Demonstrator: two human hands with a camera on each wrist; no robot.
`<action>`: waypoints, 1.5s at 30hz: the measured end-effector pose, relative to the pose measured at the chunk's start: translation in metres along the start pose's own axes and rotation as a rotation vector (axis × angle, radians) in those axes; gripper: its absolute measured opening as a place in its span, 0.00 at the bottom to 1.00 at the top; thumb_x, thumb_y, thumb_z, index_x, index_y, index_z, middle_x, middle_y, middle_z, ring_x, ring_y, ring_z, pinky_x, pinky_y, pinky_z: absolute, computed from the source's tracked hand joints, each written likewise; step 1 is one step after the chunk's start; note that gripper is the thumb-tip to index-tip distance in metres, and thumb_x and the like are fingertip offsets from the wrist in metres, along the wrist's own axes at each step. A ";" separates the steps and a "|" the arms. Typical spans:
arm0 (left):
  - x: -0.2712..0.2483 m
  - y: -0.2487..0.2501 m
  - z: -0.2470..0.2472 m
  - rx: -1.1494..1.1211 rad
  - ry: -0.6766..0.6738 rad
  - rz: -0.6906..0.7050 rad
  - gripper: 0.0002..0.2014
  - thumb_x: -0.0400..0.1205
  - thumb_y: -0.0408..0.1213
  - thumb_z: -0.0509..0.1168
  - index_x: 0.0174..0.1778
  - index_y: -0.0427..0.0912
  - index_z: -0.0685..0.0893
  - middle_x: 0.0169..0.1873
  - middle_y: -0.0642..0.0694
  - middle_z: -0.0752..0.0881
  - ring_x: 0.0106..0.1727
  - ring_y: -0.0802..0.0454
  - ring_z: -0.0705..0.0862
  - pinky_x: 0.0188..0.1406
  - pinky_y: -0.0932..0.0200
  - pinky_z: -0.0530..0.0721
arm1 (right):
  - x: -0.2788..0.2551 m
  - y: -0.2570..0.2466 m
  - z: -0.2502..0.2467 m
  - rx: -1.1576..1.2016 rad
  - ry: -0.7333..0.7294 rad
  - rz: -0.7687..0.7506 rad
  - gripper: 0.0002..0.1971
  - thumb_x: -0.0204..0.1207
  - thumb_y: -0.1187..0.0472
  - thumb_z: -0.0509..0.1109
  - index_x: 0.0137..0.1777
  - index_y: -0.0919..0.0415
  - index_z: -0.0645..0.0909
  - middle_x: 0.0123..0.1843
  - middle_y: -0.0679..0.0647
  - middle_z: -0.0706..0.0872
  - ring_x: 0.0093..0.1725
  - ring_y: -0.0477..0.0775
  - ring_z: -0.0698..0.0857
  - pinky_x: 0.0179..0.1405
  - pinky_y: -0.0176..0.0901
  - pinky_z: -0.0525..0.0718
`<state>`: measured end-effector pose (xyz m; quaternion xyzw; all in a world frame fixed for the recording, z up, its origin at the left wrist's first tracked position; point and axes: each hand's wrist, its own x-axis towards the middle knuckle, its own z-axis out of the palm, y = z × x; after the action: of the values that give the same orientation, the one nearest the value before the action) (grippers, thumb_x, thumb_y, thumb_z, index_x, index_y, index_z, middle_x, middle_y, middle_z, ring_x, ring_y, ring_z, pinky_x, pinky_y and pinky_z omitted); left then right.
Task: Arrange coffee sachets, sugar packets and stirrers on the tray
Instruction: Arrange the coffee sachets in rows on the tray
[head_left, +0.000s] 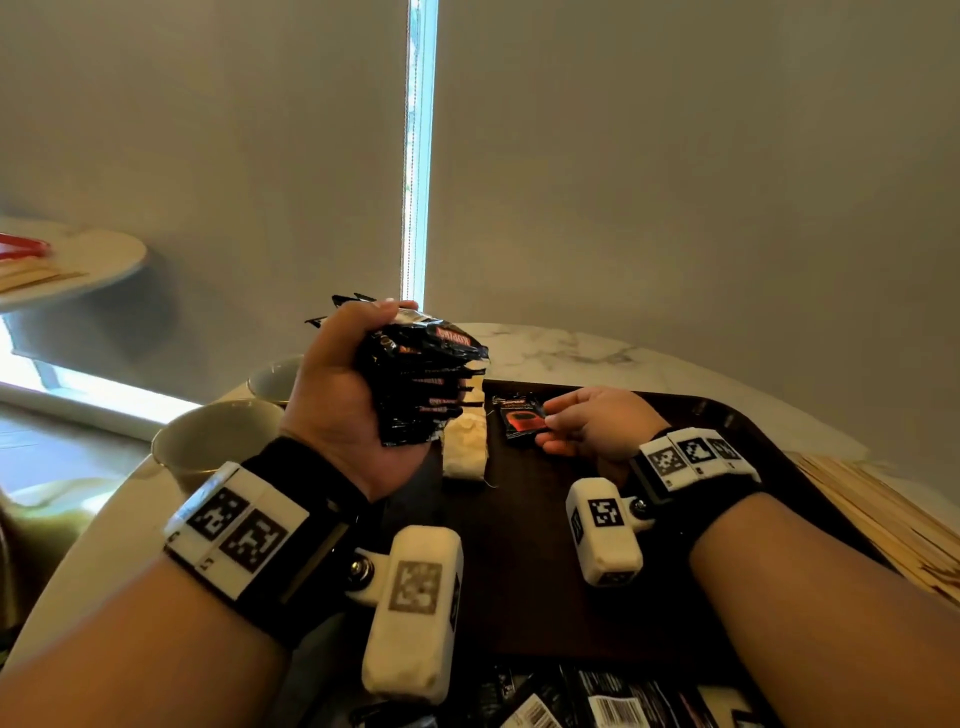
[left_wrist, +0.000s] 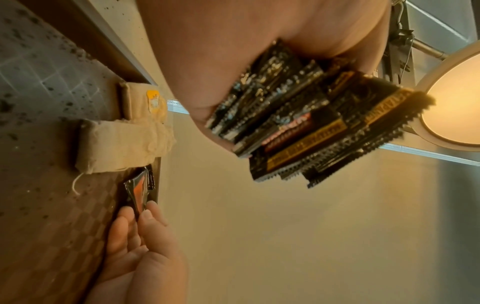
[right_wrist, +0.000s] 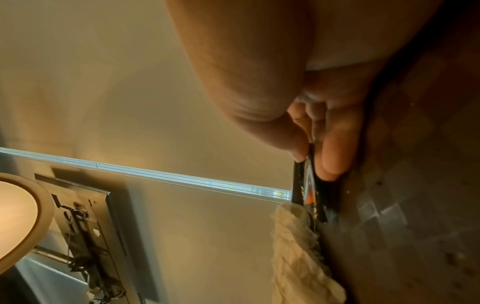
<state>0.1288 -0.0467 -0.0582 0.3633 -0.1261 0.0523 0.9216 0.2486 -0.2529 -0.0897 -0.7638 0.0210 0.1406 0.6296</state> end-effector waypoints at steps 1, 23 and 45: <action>0.000 0.000 0.001 0.001 -0.001 0.007 0.11 0.75 0.46 0.64 0.49 0.45 0.81 0.38 0.46 0.87 0.37 0.48 0.87 0.36 0.58 0.86 | -0.001 -0.001 0.001 0.037 -0.009 0.005 0.09 0.80 0.77 0.69 0.58 0.69 0.81 0.52 0.67 0.88 0.44 0.58 0.92 0.37 0.44 0.92; 0.000 -0.001 0.004 0.013 0.007 0.000 0.13 0.73 0.46 0.62 0.48 0.44 0.82 0.34 0.47 0.86 0.34 0.48 0.87 0.35 0.59 0.86 | -0.008 -0.001 0.011 -0.021 -0.049 -0.114 0.10 0.82 0.70 0.63 0.58 0.63 0.84 0.53 0.64 0.88 0.42 0.57 0.89 0.38 0.46 0.88; -0.001 -0.017 0.007 0.166 0.056 -0.374 0.20 0.85 0.42 0.60 0.66 0.31 0.82 0.44 0.34 0.90 0.37 0.42 0.91 0.33 0.52 0.90 | -0.033 -0.011 0.020 -0.002 -0.408 -0.607 0.31 0.80 0.79 0.64 0.65 0.39 0.86 0.68 0.57 0.86 0.65 0.64 0.87 0.63 0.55 0.87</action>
<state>0.1293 -0.0638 -0.0649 0.4535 -0.0259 -0.0991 0.8854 0.2150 -0.2364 -0.0749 -0.6922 -0.3327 0.0968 0.6330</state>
